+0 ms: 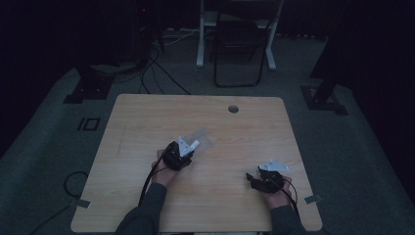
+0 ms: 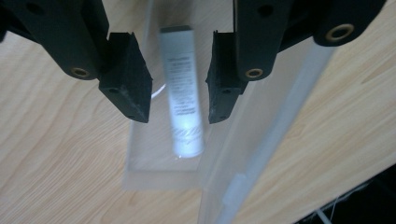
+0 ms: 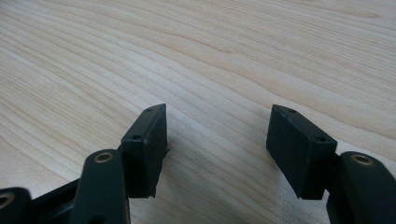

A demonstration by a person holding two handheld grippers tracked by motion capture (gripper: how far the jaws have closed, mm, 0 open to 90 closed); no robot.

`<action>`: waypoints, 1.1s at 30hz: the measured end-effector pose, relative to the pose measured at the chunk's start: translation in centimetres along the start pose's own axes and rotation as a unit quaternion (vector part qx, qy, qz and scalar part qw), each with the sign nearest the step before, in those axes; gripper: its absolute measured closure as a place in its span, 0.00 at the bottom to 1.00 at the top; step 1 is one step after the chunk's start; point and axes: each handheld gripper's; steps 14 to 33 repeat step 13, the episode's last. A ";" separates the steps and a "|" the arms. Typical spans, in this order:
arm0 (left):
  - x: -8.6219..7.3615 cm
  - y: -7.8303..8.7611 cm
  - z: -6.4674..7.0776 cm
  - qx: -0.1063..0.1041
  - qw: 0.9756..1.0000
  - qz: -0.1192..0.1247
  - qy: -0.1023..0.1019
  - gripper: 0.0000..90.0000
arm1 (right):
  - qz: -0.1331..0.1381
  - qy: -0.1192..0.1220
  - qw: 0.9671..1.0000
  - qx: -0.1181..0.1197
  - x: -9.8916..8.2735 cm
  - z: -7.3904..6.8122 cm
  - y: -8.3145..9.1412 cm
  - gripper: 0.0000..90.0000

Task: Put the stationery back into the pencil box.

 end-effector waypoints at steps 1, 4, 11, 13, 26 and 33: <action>0.0 0.3 -0.1 -0.002 1.000 0.005 0.003 0.65 | 0.000 0.000 1.000 0.000 0.0 0.0 0.0 0.43; 0.1 1.2 -0.3 -0.015 1.000 0.019 0.013 0.65 | 0.000 0.000 1.000 0.000 0.0 0.0 0.0 0.43; 0.1 3.0 -0.7 -0.045 0.997 0.040 0.043 0.63 | 0.000 0.000 1.000 0.000 0.0 0.0 0.0 0.42; 0.0 3.4 -0.6 -0.053 0.997 0.042 0.044 0.62 | 0.000 0.001 1.000 0.000 0.0 0.0 0.0 0.42; 0.0 3.4 -0.6 -0.053 0.997 0.042 0.044 0.62 | 0.000 0.001 1.000 0.000 0.0 0.0 0.0 0.42; 0.0 3.4 -0.6 -0.053 0.997 0.042 0.044 0.62 | 0.000 0.001 1.000 0.000 0.0 0.0 0.0 0.42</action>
Point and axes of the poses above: each handheld gripper's, and its own axes: y roughly backward along the jaws, x roughly out of its top, z roughly to its right, and after that the axes turned 11 degrees about -y, right-handed
